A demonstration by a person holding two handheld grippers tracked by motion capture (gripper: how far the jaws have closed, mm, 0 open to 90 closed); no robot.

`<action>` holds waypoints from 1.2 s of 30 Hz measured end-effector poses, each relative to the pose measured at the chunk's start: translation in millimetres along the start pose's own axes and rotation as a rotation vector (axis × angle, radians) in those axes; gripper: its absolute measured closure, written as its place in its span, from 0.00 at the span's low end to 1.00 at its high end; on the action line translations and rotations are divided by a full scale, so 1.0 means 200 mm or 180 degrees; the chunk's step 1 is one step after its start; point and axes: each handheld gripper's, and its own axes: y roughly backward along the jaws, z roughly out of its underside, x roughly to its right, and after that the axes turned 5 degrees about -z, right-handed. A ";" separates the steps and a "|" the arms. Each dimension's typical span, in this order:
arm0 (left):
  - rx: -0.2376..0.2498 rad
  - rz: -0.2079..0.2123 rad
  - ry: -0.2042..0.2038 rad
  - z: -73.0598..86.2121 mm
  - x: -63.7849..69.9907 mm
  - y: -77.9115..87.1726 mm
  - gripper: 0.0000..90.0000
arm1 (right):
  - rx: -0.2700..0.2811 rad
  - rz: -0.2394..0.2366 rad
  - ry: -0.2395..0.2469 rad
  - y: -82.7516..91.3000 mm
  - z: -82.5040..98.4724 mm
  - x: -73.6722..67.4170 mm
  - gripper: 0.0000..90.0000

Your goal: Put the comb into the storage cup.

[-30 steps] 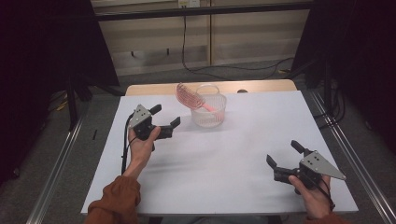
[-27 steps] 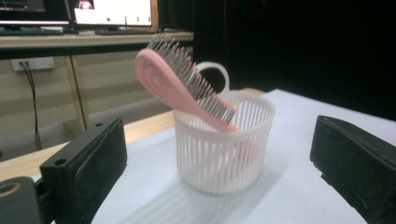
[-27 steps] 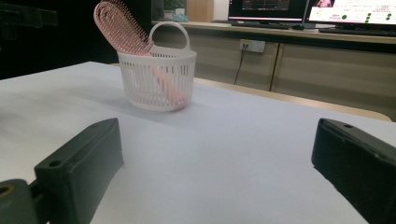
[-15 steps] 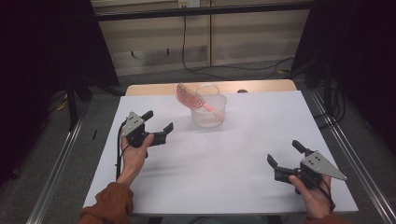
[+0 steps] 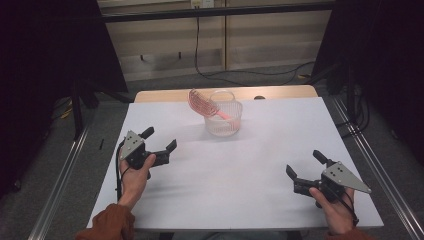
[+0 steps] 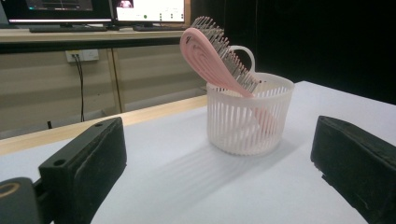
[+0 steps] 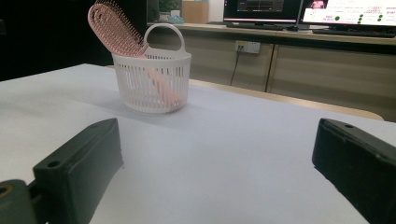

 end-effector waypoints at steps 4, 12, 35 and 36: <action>0.0025 -0.0021 0.0014 0.01 0.01 0.04 0.04 | 0.0004 0.0010 -0.0015 0.00 0.00 0.00 0.01; 0.0018 0.0009 0.0003 0.03 0.02 0.11 0.04 | 0.0010 0.0013 -0.0018 0.00 0.00 0.00 0.01; 0.0001 -0.0119 0.0081 0.10 0.01 0.33 0.04 | 0.0010 0.0026 -0.0026 0.00 0.00 0.00 0.01; -0.0002 -0.0125 0.0089 0.11 0.01 0.34 0.04 | 0.0012 0.0028 -0.0022 0.00 0.00 0.00 0.01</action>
